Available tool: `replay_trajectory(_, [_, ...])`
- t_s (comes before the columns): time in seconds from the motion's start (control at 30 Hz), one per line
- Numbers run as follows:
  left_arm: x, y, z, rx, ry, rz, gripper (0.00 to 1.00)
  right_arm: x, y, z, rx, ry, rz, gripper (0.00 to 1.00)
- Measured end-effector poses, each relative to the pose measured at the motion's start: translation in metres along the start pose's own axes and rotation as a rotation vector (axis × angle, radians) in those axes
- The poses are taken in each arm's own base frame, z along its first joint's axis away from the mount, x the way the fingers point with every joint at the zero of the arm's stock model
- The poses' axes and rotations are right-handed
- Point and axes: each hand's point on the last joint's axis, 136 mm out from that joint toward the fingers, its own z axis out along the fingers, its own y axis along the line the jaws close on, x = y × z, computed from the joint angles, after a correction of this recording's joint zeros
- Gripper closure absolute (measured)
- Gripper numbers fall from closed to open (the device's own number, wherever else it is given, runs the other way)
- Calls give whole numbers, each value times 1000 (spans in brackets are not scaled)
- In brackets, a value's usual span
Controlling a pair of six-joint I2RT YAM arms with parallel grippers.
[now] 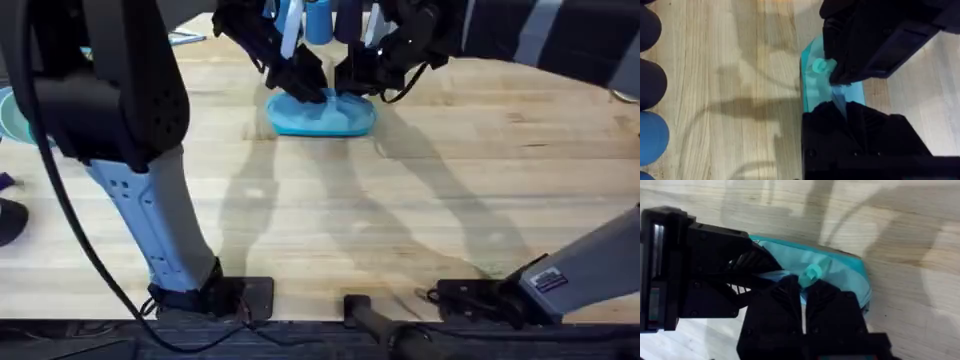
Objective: Unzip the bag, pick up the pens from the table one at a time and place them inside, then zip the bag closed.
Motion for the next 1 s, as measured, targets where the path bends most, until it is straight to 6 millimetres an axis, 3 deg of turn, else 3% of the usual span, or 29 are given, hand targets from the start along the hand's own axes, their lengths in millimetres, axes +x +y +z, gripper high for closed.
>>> replay_trajectory(1.0, [-2,0,-2,-2,-21,-4,959,-9,4,-8,0,-14,1,971])
